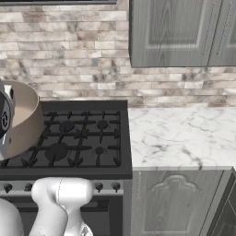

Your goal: Move the pot and pan from the stove into the sink.

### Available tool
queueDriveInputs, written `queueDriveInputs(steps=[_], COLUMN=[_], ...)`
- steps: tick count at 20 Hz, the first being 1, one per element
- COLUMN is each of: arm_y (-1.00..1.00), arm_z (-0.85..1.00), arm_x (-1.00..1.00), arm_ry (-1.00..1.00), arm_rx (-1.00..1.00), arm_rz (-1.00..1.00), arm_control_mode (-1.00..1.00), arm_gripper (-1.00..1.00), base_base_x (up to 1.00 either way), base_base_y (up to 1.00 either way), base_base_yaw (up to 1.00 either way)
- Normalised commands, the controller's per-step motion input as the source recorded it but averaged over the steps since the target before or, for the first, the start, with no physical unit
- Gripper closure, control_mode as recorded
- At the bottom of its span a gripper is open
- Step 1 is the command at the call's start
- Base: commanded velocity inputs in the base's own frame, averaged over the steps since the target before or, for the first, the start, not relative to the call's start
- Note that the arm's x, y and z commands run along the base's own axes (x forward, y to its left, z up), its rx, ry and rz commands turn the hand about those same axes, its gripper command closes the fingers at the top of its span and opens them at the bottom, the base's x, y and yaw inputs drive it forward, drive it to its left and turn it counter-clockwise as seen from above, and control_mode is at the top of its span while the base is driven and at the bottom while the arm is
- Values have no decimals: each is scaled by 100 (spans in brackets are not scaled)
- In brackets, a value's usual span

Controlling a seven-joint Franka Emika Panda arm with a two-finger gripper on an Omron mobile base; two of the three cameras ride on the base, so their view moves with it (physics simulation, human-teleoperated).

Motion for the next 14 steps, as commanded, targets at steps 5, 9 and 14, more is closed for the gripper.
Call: queueDriveInputs(steps=[5,9,14], arm_y=[0,0,0], arm_z=[0,0,0], arm_x=[0,0,0], arm_ry=[0,0,0], arm_rx=[0,0,0], arm_rz=[0,0,0], arm_control_mode=[100,100,100], arm_gripper=[100,100,100], base_base_x=[-45,-81,-62], base_base_y=[-12,-37,-40], base_base_yaw=[-1,-5,-12])
